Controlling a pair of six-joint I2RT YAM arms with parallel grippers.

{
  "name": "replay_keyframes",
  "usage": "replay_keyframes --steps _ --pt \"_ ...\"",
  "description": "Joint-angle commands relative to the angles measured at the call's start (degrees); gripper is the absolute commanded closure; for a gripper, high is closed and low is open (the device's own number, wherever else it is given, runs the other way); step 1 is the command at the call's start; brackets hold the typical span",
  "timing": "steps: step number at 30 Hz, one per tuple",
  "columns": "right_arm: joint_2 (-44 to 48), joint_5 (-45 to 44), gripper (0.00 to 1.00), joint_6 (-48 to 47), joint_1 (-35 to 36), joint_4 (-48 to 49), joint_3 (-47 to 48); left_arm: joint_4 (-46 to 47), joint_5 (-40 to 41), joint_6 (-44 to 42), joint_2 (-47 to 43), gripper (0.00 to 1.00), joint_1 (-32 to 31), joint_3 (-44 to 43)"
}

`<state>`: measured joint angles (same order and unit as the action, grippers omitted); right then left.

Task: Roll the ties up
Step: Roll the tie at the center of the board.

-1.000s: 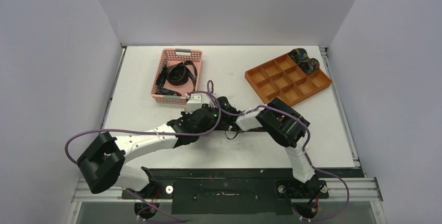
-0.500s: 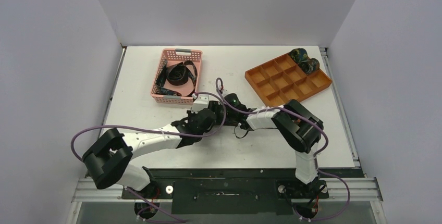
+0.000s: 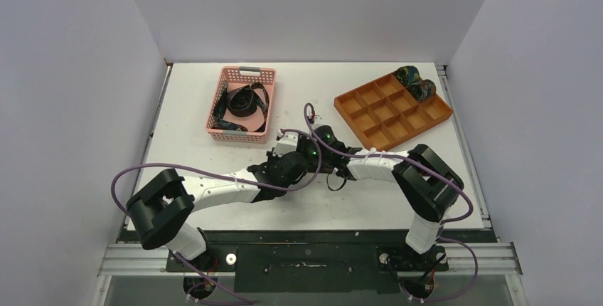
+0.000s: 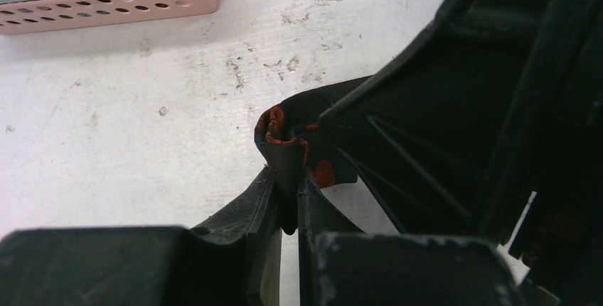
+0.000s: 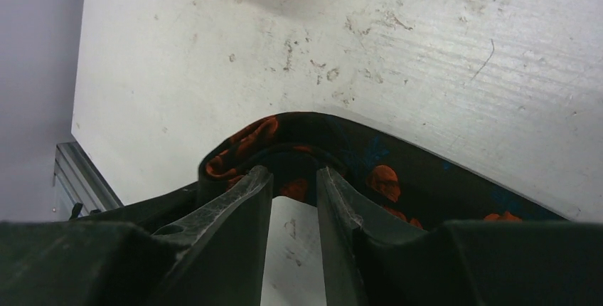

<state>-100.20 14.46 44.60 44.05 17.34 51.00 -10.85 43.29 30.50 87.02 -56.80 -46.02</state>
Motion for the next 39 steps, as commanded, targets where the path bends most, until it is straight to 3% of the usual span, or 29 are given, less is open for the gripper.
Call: replay_keyframes --steps 1,4,16,32,39 --pt "-0.86 0.90 0.66 0.20 -0.03 2.07 0.25 -0.47 3.15 4.02 -3.09 1.00 0.04 0.48" --pt "-1.23 0.45 0.62 -0.29 0.10 1.28 -0.02 0.21 3.14 5.56 -3.53 1.00 0.06 1.73" --pt "-7.51 3.36 0.63 -0.29 1.17 -0.65 2.51 0.28 4.29 12.40 -5.80 1.00 0.26 5.03" --pt "-8.41 5.91 0.88 0.40 1.18 1.35 4.34 9.67 -4.33 27.25 -17.33 1.00 7.93 18.82" --pt "-5.09 1.05 0.75 -3.30 1.07 -2.38 6.72 20.75 -10.62 32.89 -25.56 1.00 13.98 28.94"
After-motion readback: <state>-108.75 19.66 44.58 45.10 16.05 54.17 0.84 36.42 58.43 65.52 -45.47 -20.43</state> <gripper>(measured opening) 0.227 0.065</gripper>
